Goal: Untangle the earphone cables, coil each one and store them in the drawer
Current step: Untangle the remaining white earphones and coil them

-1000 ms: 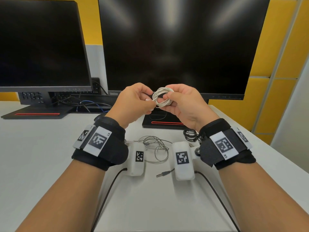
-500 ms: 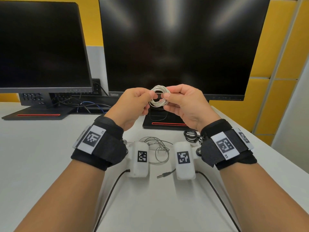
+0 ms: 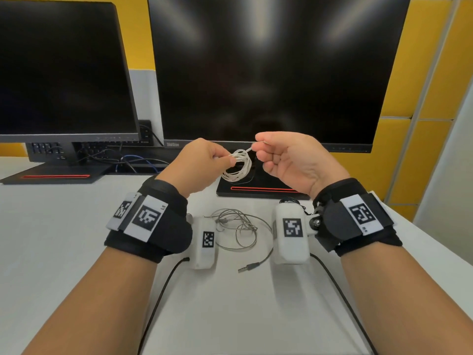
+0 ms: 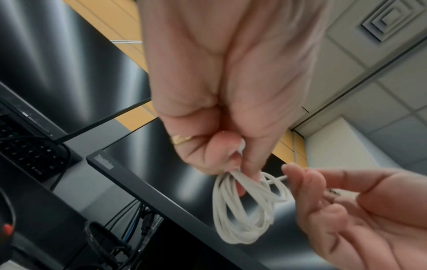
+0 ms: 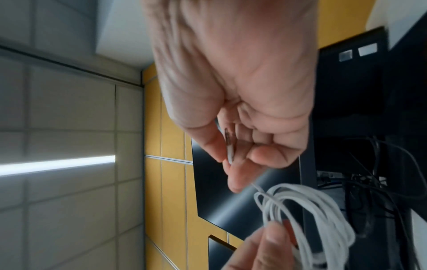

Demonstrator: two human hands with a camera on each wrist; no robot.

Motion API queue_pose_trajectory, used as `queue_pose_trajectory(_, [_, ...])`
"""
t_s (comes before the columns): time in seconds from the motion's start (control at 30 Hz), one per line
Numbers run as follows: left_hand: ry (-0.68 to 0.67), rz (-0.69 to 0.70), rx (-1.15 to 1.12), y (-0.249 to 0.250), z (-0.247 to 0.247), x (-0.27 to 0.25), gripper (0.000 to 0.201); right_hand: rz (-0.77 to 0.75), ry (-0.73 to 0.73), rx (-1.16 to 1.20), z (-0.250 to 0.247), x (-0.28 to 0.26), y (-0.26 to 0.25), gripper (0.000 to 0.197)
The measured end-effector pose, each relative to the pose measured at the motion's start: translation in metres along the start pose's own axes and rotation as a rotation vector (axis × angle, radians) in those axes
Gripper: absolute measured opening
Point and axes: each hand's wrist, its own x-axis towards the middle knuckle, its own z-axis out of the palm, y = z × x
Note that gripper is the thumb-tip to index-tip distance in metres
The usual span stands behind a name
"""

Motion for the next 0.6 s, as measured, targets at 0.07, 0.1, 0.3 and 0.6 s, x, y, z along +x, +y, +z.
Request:
queue_pose_trajectory(0.07, [0.039,-0.014,0.026,0.000,0.001,0.001,0.024,0.003,-0.066,0.010,0.001,-0.004,-0.001,0.018])
queue_pose_trajectory(0.1, [0.061,-0.020,0.026,-0.001,0.001,0.001,0.024,0.001,-0.090,-0.014,0.002,-0.004,0.000,0.018])
queue_pose_trajectory(0.3, [0.133,-0.030,-0.021,-0.001,0.003,0.003,0.023,0.062,-0.230,-0.139,0.008,-0.004,0.007,0.024])
queue_pose_trajectory(0.6, [0.094,-0.003,-0.017,0.006,0.005,-0.001,0.024,-0.086,-0.068,-0.316,0.010,-0.001,0.010,0.011])
